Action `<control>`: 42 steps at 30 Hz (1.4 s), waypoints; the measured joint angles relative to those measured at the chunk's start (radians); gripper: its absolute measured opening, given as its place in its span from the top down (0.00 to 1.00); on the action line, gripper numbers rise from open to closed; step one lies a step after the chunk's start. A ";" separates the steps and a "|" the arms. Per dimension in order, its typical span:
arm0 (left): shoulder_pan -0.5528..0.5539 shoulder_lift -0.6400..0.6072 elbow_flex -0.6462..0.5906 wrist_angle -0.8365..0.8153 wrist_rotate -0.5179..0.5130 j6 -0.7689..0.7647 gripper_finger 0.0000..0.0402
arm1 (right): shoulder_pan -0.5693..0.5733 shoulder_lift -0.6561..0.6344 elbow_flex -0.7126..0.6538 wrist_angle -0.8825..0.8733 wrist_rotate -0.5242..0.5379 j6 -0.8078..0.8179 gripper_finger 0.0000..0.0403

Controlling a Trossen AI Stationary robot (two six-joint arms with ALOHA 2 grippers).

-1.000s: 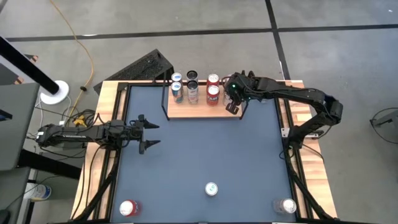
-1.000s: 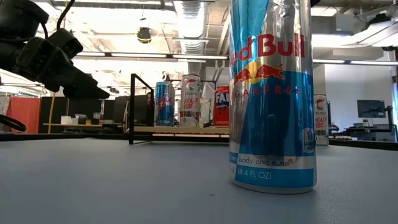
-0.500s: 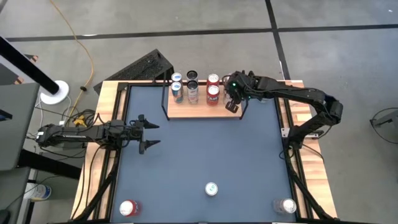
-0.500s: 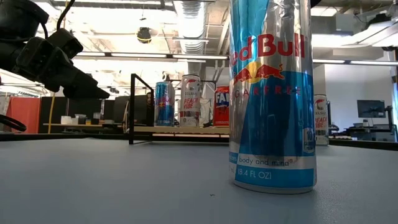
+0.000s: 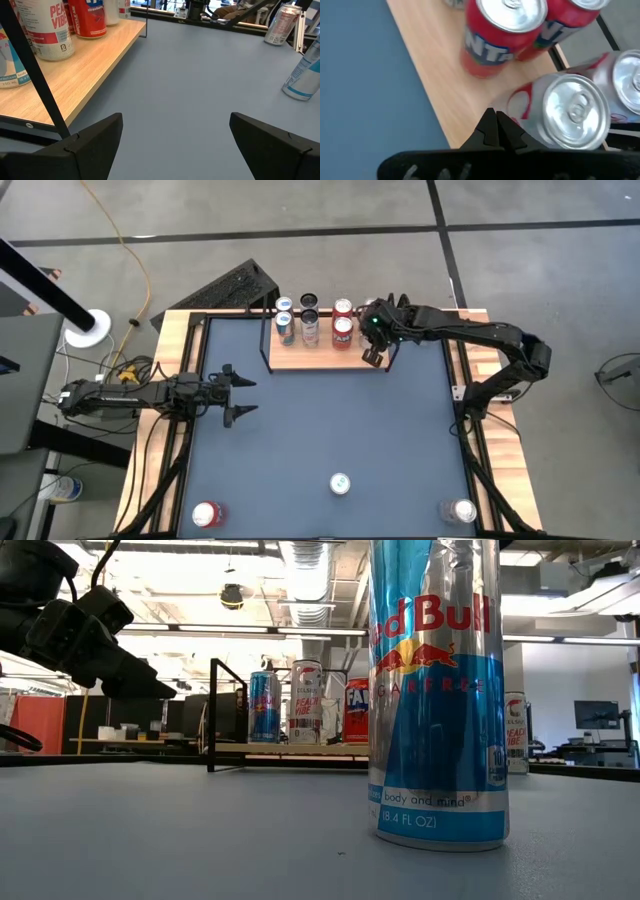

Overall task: Place canned beverage on shelf
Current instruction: Put the top red-silver soda can on the shelf aligned with the other red-silver soda can, then put the blue soda can on the shelf aligned with the other blue soda cans

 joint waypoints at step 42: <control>0.000 0.000 0.000 0.000 0.000 0.000 0.11 | 0.302 0.000 0.000 0.138 -0.025 0.198 1.00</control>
